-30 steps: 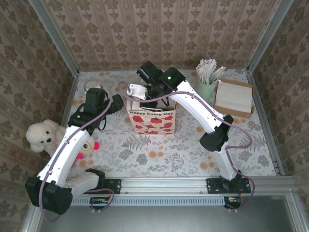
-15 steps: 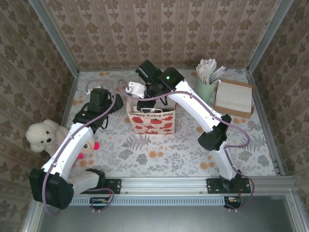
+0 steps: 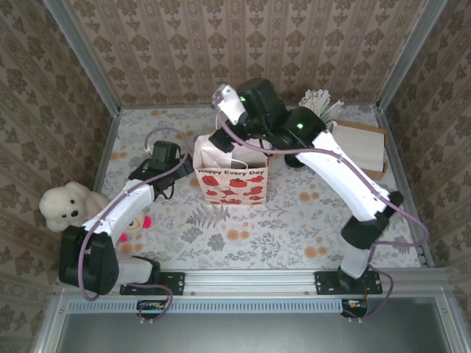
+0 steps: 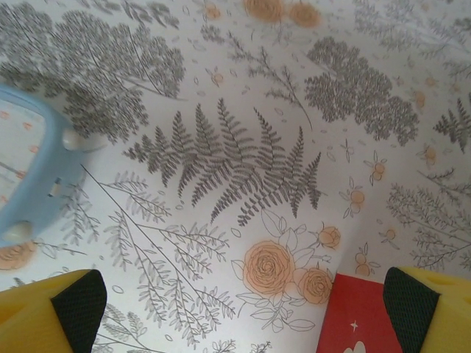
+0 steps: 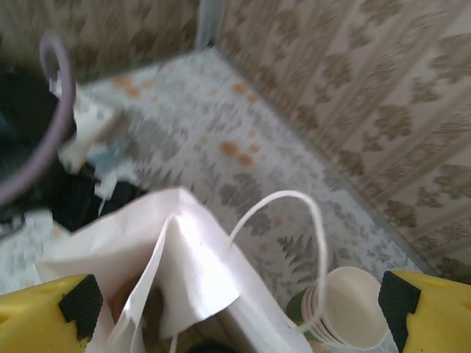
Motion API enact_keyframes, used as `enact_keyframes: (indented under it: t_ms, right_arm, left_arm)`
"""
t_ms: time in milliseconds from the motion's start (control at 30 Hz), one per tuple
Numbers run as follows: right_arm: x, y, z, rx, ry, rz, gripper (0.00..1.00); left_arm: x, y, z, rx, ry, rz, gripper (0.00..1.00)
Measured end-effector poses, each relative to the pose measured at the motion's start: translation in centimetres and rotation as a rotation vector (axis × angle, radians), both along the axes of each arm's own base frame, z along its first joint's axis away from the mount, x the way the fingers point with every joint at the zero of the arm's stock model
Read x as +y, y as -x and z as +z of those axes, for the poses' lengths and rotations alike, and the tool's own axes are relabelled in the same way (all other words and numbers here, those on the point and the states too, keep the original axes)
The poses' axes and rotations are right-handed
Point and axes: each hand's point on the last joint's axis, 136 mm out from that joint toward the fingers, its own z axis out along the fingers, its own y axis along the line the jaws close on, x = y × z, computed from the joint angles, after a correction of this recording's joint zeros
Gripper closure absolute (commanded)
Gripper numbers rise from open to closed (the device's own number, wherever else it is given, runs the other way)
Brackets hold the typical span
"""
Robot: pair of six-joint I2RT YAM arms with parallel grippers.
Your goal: Pack the takeout coffee
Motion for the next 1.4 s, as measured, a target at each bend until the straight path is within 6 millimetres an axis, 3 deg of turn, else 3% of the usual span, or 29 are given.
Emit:
enact_keyframes:
  t_ms: [133,267,400,600,667,733,833,1000,1067,1167,1267,1333,1400]
  right_arm:
    - [-4.6,1.2,2.3,-0.065,-0.172,-0.137,0.00]
    - [-13.4,0.8,2.4,-0.087,-0.374,-0.359,0.00]
    - [-21.8,-0.1,-1.1,-0.068,-0.467,-0.620,0.00]
    - [-28.7,-0.5,-10.6,0.067,-0.429,-0.858,0.00]
    - [-30.0,0.2,-13.6,0.116,-0.407,-0.892,0.00]
    - [-31.0,1.2,-16.2,0.155,-0.385,-0.920,0.00]
    - [-32.7,2.0,-19.5,0.187,-0.359,-0.970,0.00]
    - [-37.4,2.4,-24.5,0.220,-0.323,-1.128,0.00]
    - [-39.0,2.1,-26.3,0.237,-0.319,-1.166,0.00]
    - [-40.1,1.1,-29.6,0.289,-0.319,-1.158,0.00]
    - [-39.6,-0.6,-32.6,0.321,-0.321,-1.103,0.00]
    - [-39.3,-1.5,-34.4,0.354,-0.317,-1.080,0.00]
    - [-39.0,-2.4,-35.6,0.375,-0.320,-1.051,0.00]
  left_arm:
    - [-1.0,0.3,-1.6,0.046,0.011,-0.003,0.00]
    - [-1.8,1.6,-3.0,0.083,0.030,-0.006,0.00]
    - [-2.3,2.4,-3.8,0.108,0.036,-0.015,0.00]
    - [-4.5,2.7,-4.5,0.129,0.042,-0.069,0.00]
    - [-4.7,2.7,-4.4,0.128,0.043,-0.075,0.00]
    - [-3.6,2.2,-4.3,0.122,0.047,-0.041,0.00]
    - [-0.9,1.2,-3.5,0.092,0.040,0.032,0.00]
    - [3.5,0.3,0.9,-0.093,-0.102,0.053,0.00]
    - [6.1,0.2,1.5,-0.166,-0.183,0.049,0.00]
    - [11.0,0.6,-0.5,-0.155,-0.284,0.062,0.00]
    - [14.8,0.8,-3.3,-0.121,-0.290,0.091,0.00]
    - [15.9,0.6,-4.8,-0.127,-0.249,0.085,0.00]
    - [15.3,0.0,-6.2,-0.138,-0.207,0.018,0.00]
